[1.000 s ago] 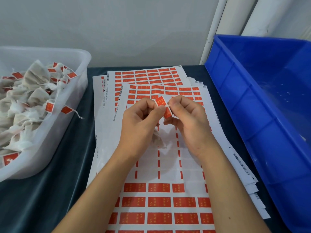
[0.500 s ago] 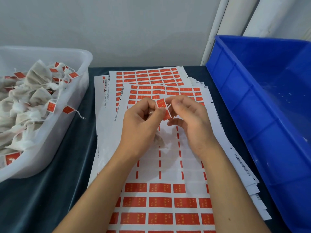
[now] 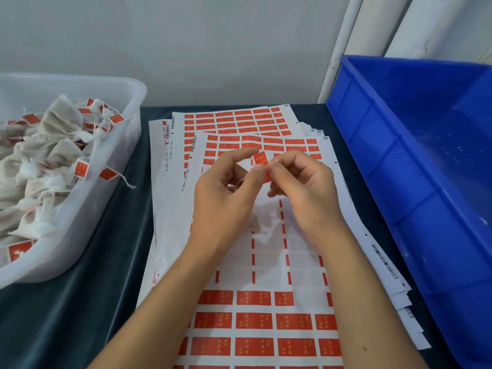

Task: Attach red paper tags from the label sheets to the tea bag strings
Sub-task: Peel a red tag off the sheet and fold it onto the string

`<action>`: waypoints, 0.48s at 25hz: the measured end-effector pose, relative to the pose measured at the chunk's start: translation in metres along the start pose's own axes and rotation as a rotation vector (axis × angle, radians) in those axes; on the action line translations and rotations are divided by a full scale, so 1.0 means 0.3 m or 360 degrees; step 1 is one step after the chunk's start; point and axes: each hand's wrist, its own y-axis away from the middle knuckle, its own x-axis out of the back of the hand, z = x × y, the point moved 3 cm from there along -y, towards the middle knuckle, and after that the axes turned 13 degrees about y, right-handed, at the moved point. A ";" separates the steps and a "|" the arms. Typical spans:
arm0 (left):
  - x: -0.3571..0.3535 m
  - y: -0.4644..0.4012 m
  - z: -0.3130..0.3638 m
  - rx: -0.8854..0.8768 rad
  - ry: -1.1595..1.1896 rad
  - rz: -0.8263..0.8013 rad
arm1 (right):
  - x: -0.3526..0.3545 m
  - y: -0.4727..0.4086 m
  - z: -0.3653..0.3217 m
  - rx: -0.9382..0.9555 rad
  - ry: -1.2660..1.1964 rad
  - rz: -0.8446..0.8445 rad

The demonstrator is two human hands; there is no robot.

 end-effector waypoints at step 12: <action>-0.003 -0.009 -0.011 0.0006 -0.0002 -0.0016 | -0.007 -0.001 0.013 -0.0123 -0.0090 0.0042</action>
